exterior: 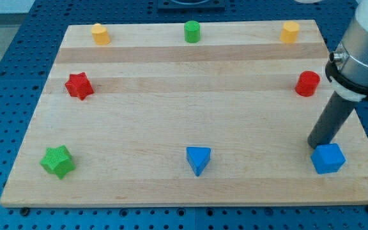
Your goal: Move the blue triangle slightly up
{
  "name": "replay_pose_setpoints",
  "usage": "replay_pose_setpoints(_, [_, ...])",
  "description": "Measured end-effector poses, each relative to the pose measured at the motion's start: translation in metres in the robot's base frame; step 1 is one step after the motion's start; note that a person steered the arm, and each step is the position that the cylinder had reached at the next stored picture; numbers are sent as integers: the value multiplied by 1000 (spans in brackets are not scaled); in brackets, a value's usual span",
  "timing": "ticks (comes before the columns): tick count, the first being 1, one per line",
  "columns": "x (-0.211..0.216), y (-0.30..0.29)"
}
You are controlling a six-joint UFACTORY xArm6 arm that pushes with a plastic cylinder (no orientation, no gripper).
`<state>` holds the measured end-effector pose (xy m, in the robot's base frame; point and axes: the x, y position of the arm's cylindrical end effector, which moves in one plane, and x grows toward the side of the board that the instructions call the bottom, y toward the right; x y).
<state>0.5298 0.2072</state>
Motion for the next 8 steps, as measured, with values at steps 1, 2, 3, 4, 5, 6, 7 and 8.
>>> replay_pose_setpoints(1, [0, 0])
replay_pose_setpoints(2, [0, -27])
replay_pose_setpoints(3, [0, -65])
replay_pose_setpoints(4, [0, -92])
replay_pose_setpoints(5, [5, -108])
replay_pose_setpoints(6, [25, -110])
replay_pose_setpoints(7, [38, -111])
replay_pose_setpoints(8, [55, -127])
